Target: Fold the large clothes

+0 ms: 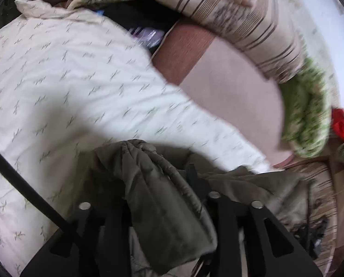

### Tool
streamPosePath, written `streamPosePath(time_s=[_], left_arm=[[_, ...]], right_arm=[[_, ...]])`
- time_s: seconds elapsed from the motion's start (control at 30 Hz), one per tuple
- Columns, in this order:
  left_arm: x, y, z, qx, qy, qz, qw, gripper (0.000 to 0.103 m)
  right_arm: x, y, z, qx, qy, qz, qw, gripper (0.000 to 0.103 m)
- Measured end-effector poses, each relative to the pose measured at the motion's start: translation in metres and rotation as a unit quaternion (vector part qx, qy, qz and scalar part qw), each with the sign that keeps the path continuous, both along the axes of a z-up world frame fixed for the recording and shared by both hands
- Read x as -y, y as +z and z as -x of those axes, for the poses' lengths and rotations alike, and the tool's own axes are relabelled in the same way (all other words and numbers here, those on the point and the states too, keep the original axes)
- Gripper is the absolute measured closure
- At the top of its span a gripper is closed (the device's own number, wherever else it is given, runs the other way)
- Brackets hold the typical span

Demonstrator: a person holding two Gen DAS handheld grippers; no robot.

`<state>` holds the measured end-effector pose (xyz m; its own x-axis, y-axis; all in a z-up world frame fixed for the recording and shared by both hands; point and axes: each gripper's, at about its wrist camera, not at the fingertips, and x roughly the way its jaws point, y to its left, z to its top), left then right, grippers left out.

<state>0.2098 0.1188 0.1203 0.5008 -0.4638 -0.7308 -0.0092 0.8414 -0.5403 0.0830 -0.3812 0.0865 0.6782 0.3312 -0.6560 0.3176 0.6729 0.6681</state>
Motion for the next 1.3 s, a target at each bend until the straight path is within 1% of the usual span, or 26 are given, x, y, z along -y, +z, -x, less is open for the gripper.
streamPosePath(time_s=[0.03, 0.07, 0.1, 0.13, 0.17, 0.2, 0.23, 0.3, 0.33, 0.43, 0.47, 0.57, 0.63, 0.67, 0.7, 0.8, 0.87, 0.97, 1.0, 1.07, 1.13, 1.17, 1.2, 1.27, 1.3], left_arm=[[-0.004, 0.008, 0.001, 0.011, 0.003, 0.019, 0.9998, 0.061], [-0.009, 0.016, 0.002, 0.019, 0.008, 0.045, 0.9988, 0.058], [-0.011, 0.022, 0.002, 0.021, 0.010, 0.061, 0.9978, 0.053], [-0.012, 0.028, 0.001, 0.023, 0.013, 0.079, 0.9965, 0.049], [-0.014, 0.036, 0.003, 0.026, 0.014, 0.096, 0.9950, 0.047], [-0.013, 0.042, 0.003, 0.029, 0.014, 0.105, 0.9939, 0.042], [-0.013, 0.050, 0.006, 0.036, 0.012, 0.118, 0.9922, 0.041], [-0.012, 0.069, 0.014, 0.059, -0.002, 0.146, 0.9874, 0.041], [-0.011, 0.081, 0.020, 0.076, -0.011, 0.157, 0.9846, 0.038], [-0.010, 0.122, 0.045, 0.122, -0.028, 0.158, 0.9795, 0.032], [-0.008, 0.137, 0.057, 0.134, -0.037, 0.150, 0.9788, 0.031], [-0.002, 0.173, 0.093, 0.165, -0.050, 0.100, 0.9799, 0.031], [0.000, 0.196, 0.130, 0.187, -0.052, 0.041, 0.9802, 0.030], [0.000, 0.204, 0.145, 0.195, -0.050, 0.018, 0.9794, 0.030], [-0.002, 0.214, 0.169, 0.207, -0.050, -0.010, 0.9771, 0.030], [-0.018, 0.231, 0.222, 0.228, -0.051, -0.057, 0.9706, 0.030], [-0.034, 0.241, 0.256, 0.241, -0.040, -0.085, 0.9660, 0.030], [-0.067, 0.264, 0.312, 0.272, -0.015, -0.122, 0.9545, 0.029], [-0.075, 0.270, 0.324, 0.279, -0.006, -0.131, 0.9514, 0.028], [-0.098, 0.284, 0.357, 0.297, 0.018, -0.158, 0.9415, 0.024], [-0.111, 0.292, 0.380, 0.311, 0.034, -0.182, 0.9320, 0.016], [-0.118, 0.292, 0.393, 0.318, 0.047, -0.203, 0.9248, 0.015], [-0.119, 0.290, 0.401, 0.320, 0.056, -0.220, 0.9197, 0.014], [-0.118, 0.276, 0.408, 0.318, 0.069, -0.251, 0.9119, 0.012], [-0.115, 0.263, 0.410, 0.312, 0.072, -0.264, 0.9100, 0.012]], right_arm=[[0.002, 0.004, 0.002, 0.010, -0.002, -0.008, 1.000, 0.067], [0.004, 0.009, 0.003, 0.020, -0.004, -0.014, 1.000, 0.059], [0.006, 0.015, 0.005, 0.030, -0.006, -0.015, 0.999, 0.045], [0.006, 0.023, 0.007, 0.041, -0.013, -0.007, 0.999, 0.038], [0.005, 0.030, 0.008, 0.049, -0.018, 0.003, 0.999, 0.024], [0.003, 0.041, 0.010, 0.064, -0.025, 0.021, 0.997, 0.015], [0.001, 0.054, 0.013, 0.079, -0.030, 0.038, 0.996, 0.013], [-0.003, 0.072, 0.015, 0.098, -0.027, 0.045, 0.994, 0.013], [-0.006, 0.084, 0.018, 0.110, -0.024, 0.048, 0.993, 0.013], [-0.017, 0.113, 0.034, 0.139, -0.014, 0.057, 0.989, 0.013], [-0.021, 0.123, 0.042, 0.147, -0.008, 0.059, 0.987, 0.013], [-0.035, 0.149, 0.073, 0.168, 0.014, 0.065, 0.984, 0.013], [-0.043, 0.167, 0.100, 0.179, 0.031, 0.082, 0.980, 0.013], [-0.045, 0.172, 0.110, 0.182, 0.037, 0.088, 0.979, 0.013], [-0.048, 0.181, 0.126, 0.187, 0.045, 0.095, 0.977, 0.013], [-0.052, 0.204, 0.173, 0.198, 0.058, 0.121, 0.971, 0.013], [-0.052, 0.222, 0.206, 0.206, 0.063, 0.140, 0.967, 0.013], [-0.046, 0.246, 0.254, 0.222, 0.063, 0.162, 0.959, 0.011], [-0.042, 0.257, 0.273, 0.228, 0.059, 0.172, 0.956, 0.010], [-0.034, 0.273, 0.304, 0.233, 0.051, 0.192, 0.952, 0.009], [-0.030, 0.282, 0.326, 0.231, 0.043, 0.215, 0.948, 0.007], [-0.030, 0.283, 0.334, 0.227, 0.041, 0.230, 0.945, 0.006], [-0.032, 0.281, 0.339, 0.224, 0.041, 0.244, 0.943, 0.005], [-0.039, 0.267, 0.345, 0.212, 0.039, 0.275, 0.937, 0.005], [-0.044, 0.253, 0.346, 0.204, 0.039, 0.286, 0.936, 0.005]])
